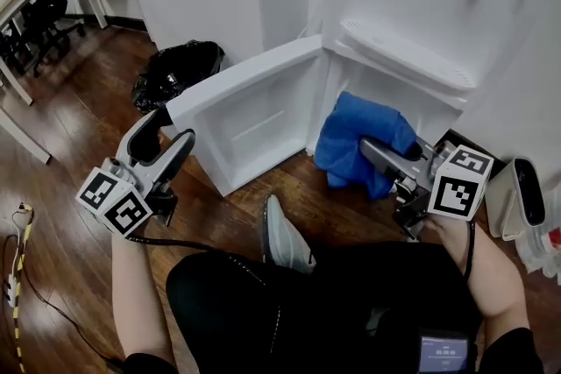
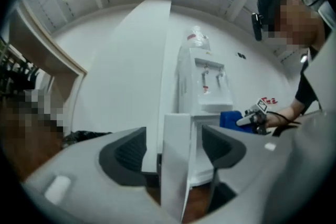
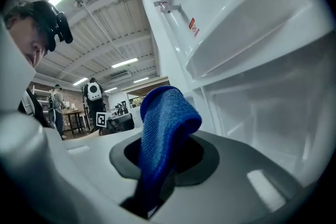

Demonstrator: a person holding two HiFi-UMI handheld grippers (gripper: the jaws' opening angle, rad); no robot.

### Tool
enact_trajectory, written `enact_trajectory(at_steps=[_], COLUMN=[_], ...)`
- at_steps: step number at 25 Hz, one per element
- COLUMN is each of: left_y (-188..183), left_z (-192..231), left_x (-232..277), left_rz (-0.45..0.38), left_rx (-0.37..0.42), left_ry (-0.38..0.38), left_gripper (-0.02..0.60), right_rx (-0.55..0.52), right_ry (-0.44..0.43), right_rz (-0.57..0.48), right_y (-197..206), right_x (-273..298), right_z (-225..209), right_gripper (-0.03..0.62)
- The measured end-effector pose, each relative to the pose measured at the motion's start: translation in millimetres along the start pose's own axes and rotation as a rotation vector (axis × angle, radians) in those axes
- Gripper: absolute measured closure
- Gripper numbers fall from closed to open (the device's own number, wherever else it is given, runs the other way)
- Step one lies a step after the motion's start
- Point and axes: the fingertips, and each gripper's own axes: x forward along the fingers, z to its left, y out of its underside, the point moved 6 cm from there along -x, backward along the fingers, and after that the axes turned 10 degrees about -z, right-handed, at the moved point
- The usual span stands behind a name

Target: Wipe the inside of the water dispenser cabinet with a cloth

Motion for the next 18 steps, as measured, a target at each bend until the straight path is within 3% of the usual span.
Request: enact_trajectory(at_steps=[2,5,7,9,12,15,18], left_y=[11,21,21,17,16,18,19], left_z=[2,-1,-17,-38,-64,-79,-82], left_x=[14,19,13,9,6,5,5], left_rz=[0.072,0.121,0.159,0.207,0.234,0.2,0.154], left_rx=[0.015,0.04,0.043,0.057,0.086,0.116,0.131], left_ry=[0.018,-0.035,-0.083,-0.128,-0.193,-0.205,-0.186], left_gripper=[0.254,0.388,0.39,0.39,0.39,0.387,0.387], right_rx=[-0.002,-0.019,-0.091,-0.224,-0.479,-0.77,-1.003], right_ry=[0.002,0.081,0.151,0.186,0.169,0.164,0.207], right_rz=[0.012,0.025,0.04,0.071,0.174,0.339,0.442], right_y=[2,-1,-10,-27,-67,-114,-148], right_x=[5,6,4,6,25,57,99], right_z=[2,-3,-4,1,27,58,75], right_gripper=[0.503,0.503,0.503,0.503,0.505,0.505,0.505])
